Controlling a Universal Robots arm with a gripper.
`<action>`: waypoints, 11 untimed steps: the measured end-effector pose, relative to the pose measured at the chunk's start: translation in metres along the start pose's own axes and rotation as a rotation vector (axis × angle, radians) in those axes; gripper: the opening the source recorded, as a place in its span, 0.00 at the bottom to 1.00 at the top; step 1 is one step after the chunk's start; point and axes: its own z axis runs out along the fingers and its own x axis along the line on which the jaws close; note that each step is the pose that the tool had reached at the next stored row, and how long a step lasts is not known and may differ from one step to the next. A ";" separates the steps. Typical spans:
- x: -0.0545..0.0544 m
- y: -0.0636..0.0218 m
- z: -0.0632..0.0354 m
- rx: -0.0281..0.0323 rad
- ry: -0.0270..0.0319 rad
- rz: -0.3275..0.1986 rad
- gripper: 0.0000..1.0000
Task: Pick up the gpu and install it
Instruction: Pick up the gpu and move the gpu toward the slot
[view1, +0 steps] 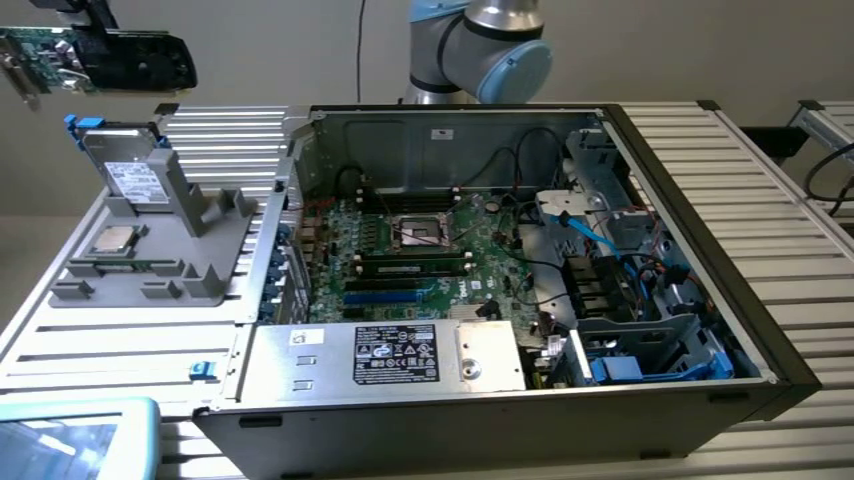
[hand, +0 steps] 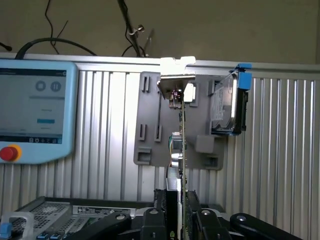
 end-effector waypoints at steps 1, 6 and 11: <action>0.000 0.0000 0.0000 0.0001 0.0000 0.000 0.27; 0.000 0.0001 0.0001 0.0002 0.0000 0.000 0.27; 0.000 0.0001 0.0001 0.0002 0.0000 0.000 0.27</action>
